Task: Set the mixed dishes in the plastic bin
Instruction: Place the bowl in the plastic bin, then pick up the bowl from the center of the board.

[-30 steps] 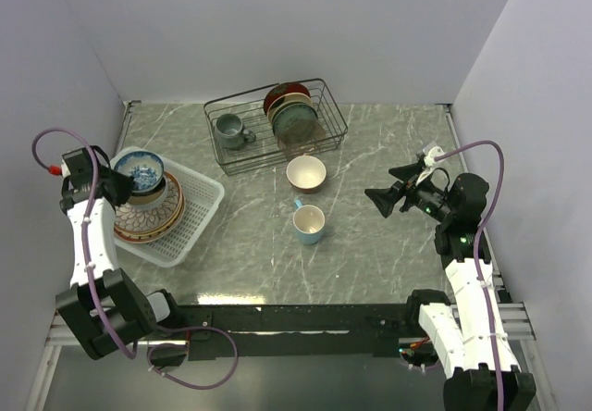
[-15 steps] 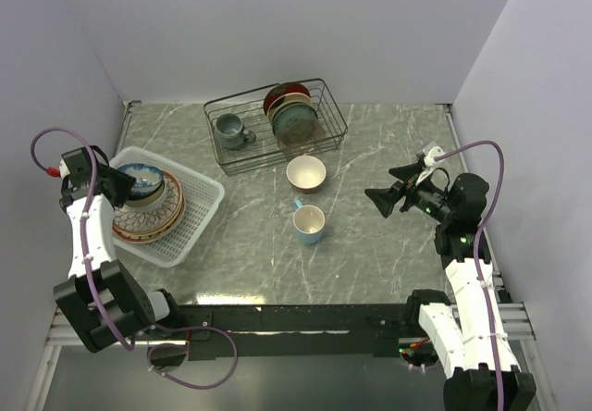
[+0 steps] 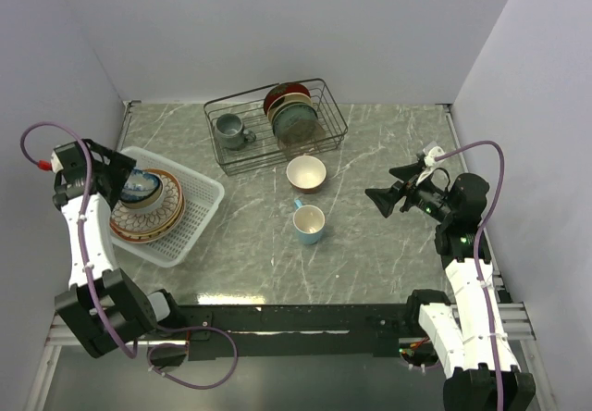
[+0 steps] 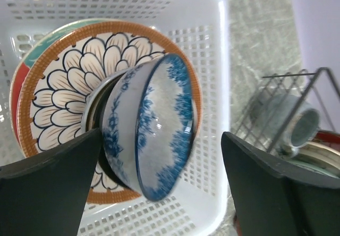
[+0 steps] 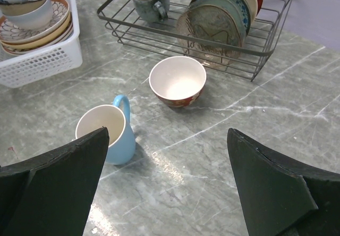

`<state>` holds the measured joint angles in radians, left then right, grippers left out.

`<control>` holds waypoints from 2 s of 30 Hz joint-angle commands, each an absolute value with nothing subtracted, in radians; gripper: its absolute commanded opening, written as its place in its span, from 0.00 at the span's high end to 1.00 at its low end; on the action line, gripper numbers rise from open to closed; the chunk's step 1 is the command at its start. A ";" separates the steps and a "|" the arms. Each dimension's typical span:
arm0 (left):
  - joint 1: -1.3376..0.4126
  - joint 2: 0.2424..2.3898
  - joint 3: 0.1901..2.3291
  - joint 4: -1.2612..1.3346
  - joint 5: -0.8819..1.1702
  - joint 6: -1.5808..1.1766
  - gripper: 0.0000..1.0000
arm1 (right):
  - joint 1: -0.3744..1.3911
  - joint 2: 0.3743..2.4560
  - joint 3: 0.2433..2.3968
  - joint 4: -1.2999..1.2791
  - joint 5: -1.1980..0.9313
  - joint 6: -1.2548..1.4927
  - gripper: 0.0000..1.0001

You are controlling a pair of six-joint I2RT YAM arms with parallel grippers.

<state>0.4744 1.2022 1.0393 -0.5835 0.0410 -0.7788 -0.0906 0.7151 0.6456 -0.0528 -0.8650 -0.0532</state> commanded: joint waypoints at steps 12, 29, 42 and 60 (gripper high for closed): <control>0.479 1.042 1.167 -0.646 0.100 -0.778 0.01 | -0.101 0.704 0.650 -0.029 -0.861 -0.066 0.00; 0.327 0.842 0.828 -0.301 0.745 -0.729 0.01 | -0.101 0.775 0.630 -0.002 -0.948 -0.037 0.00; -0.060 0.833 0.715 -0.256 0.580 -0.591 0.01 | 0.021 1.006 0.773 -0.156 -0.881 -0.142 0.00; -0.115 0.749 0.684 -0.270 0.563 -0.534 0.01 | 0.345 1.407 1.092 -0.361 -0.553 -0.196 0.00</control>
<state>-0.1127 0.7635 0.6819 -0.3115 0.5549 -0.5594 0.3008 1.3804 1.0222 -0.3557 -0.6518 -0.2070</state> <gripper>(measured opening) 0.993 0.997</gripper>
